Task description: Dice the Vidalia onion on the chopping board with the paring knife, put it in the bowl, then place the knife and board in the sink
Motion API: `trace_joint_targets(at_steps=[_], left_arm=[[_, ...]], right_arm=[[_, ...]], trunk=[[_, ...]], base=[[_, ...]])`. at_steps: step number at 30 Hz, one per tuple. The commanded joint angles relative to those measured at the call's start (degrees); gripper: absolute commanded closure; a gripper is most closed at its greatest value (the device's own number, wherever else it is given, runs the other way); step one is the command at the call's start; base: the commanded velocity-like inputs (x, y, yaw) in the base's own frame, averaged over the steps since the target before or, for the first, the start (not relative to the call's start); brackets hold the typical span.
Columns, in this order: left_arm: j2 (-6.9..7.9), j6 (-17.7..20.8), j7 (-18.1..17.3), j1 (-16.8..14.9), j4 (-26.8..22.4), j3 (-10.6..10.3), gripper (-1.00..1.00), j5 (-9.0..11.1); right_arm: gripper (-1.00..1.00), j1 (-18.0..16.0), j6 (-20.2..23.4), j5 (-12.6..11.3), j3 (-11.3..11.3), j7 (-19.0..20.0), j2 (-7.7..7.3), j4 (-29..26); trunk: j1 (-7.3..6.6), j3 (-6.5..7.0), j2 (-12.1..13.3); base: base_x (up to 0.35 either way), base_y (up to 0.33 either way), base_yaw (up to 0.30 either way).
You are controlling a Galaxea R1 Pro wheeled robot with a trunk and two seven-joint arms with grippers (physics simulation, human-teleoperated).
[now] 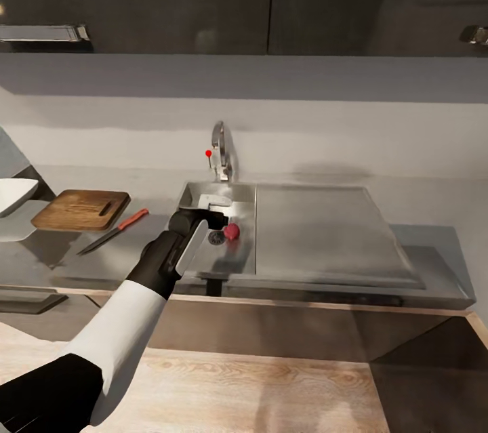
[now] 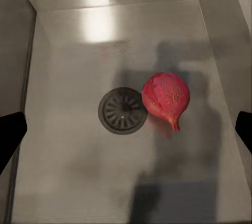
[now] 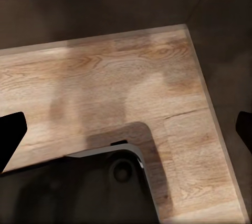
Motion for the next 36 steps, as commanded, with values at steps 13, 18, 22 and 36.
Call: trace_joint_targets(at_steps=[13,18,22,36], left_arm=[[-0.02,-2.0,0.3,0.0,3.9,-0.2,-1.00,0.6],[-0.06,-2.1,0.2,-0.1,5.4,-0.2,-1.00,0.6],[-0.07,-2.1,0.2,0.0,5.5,-0.7,-1.00,0.6],[-0.07,-2.1,0.2,0.0,6.2,-2.9,-1.00,0.6]], right_arm=[[-1.00,0.0,0.0,0.6,-0.1,-0.3,0.06,-0.1],[-1.00,0.0,0.0,0.6,-0.1,-0.3,0.06,0.3],[-1.00,0.0,0.0,0.6,-0.1,-0.3,0.06,0.4],[-1.00,0.0,0.0,0.6,-0.1,-0.3,0.06,0.4]], trunk=[[0.04,-1.28,-0.1],[0.04,-1.74,-0.1],[0.04,-2.11,-0.1],[0.04,-3.39,-0.1]], base=[[0.096,-0.029,0.000],[0.065,-0.049,0.000],[0.020,-0.005,0.000],[0.161,-0.033,0.000]])
